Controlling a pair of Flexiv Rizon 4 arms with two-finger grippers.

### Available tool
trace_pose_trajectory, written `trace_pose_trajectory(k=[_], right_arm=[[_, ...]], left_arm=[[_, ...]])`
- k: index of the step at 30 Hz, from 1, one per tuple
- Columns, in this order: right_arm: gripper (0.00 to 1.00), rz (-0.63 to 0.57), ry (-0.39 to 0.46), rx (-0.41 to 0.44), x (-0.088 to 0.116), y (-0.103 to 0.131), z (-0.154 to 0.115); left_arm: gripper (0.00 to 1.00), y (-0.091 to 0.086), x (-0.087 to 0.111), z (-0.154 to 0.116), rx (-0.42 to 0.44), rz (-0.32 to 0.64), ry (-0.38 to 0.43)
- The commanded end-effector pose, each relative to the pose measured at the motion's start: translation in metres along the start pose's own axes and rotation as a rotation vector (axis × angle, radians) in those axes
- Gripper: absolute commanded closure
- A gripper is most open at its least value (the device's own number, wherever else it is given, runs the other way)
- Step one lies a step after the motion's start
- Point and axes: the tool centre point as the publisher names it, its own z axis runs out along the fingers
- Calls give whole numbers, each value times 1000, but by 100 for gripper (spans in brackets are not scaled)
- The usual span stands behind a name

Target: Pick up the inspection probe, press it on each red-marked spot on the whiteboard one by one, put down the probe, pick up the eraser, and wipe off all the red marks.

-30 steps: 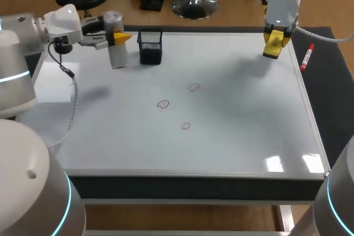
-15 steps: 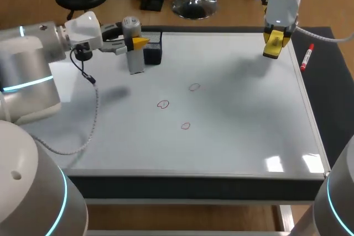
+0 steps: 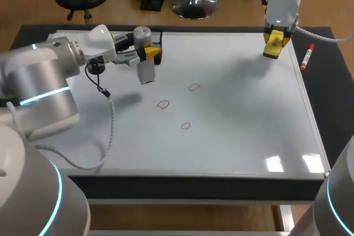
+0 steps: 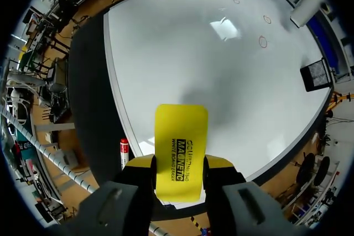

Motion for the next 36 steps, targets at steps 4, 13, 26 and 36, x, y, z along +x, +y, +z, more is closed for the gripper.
trace_pose_trajectory(k=[4,13,26,36], right_arm=[[100,-2,4,0,0,-1,-1],[100,-2,4,0,0,-1,-1],[100,-2,4,0,0,-1,-1],[100,-2,4,0,0,-1,-1]], left_arm=[[100,2,18,12,-6,-7,-55],[100,15,37,18,-10,-39,-87],[100,28,57,18,-2,-74,-116],[100,38,66,19,1,-100,-126]])
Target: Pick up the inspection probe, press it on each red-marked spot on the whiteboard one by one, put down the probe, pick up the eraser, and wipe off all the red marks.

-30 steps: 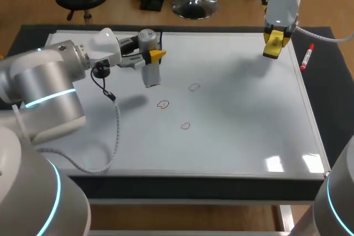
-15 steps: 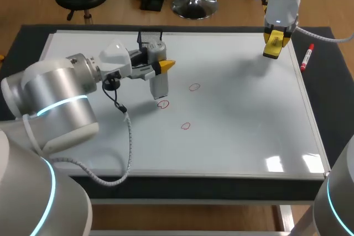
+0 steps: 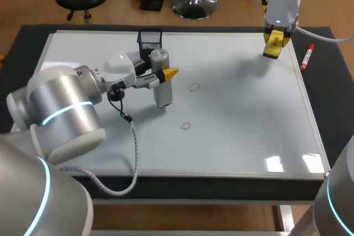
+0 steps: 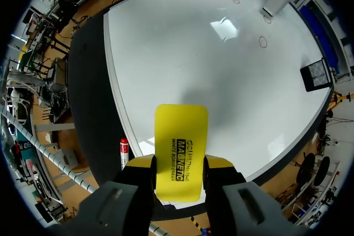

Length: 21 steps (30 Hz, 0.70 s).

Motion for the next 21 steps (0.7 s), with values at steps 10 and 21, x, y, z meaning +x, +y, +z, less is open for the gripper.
trace_pose_trajectory(k=[10,21], right_arm=[[100,-2,4,0,0,-1,-1],[100,-2,4,0,0,-1,-1]], left_arm=[[100,10,4,-4,-17,4,-62],[100,16,0,-6,-27,15,-66]])
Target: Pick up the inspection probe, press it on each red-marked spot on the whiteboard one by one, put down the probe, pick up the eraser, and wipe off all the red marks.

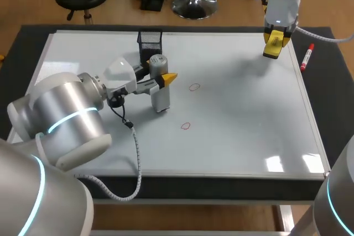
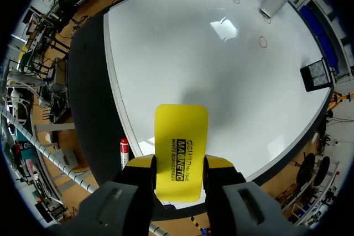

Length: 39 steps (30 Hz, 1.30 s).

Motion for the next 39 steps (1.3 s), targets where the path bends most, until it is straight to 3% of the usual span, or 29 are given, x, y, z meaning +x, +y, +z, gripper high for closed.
trace_pose_trajectory(k=[1,39], right_arm=[[100,-2,4,0,0,-1,-1],[100,-2,4,0,0,-1,-1]], left_arm=[[100,1,0,2,-2,5,-7],[100,9,-7,7,-28,5,22]])
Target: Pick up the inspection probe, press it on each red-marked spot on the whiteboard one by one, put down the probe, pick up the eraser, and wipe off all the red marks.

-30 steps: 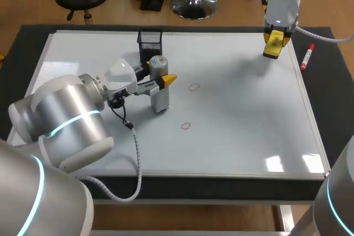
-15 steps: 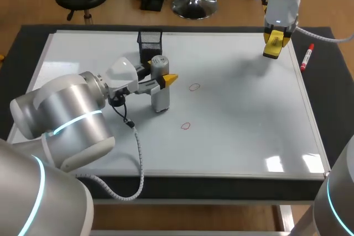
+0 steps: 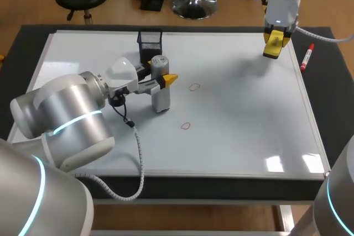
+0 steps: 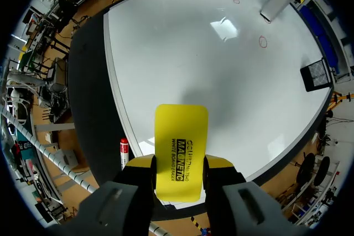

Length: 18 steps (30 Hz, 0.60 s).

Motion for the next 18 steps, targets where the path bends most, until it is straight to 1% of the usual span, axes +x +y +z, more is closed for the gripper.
trace_pose_trajectory(k=[1,18], right_arm=[[100,-2,4,0,0,-1,-1],[100,-2,4,0,0,-1,-1]], left_arm=[[100,-1,-1,0,-3,3,8],[100,4,4,-3,1,17,2]])
